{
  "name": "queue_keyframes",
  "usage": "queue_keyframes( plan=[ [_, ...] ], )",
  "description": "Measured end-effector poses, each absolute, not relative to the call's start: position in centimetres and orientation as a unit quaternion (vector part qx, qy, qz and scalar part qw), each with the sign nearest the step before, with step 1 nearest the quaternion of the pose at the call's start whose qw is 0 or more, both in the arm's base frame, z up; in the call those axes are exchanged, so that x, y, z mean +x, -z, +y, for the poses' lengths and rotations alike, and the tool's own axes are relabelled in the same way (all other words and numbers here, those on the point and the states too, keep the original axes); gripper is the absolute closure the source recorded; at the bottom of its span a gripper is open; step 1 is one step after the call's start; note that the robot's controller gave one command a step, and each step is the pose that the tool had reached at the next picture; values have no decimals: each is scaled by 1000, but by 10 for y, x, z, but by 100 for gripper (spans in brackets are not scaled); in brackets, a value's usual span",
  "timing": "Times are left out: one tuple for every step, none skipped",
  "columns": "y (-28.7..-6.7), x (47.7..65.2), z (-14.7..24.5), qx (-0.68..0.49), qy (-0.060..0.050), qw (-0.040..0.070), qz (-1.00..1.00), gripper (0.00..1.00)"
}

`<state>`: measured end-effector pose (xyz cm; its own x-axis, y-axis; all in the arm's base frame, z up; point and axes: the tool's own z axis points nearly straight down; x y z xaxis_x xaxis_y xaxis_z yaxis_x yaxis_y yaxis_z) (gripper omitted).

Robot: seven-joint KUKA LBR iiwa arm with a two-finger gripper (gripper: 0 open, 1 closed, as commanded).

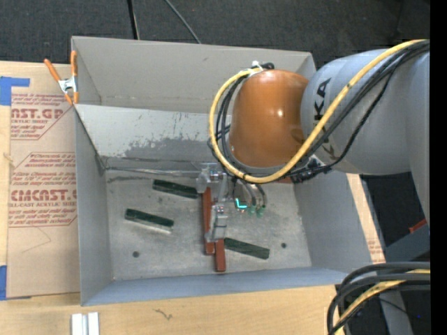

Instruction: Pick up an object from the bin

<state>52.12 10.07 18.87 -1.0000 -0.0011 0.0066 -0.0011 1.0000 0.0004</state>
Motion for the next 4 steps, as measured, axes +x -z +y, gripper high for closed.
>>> queue_keyframes(
  plan=[
    [-65, 541, 173, -65, 0, 3, -998, 0],
    [-65, 541, 174, -64, 1, 0, -998, 0],
    [-65, 541, 174, -64, 1, 0, -998, 0],
    [-65, 541, 175, -64, 1, 0, -998, 0]
  ],
)
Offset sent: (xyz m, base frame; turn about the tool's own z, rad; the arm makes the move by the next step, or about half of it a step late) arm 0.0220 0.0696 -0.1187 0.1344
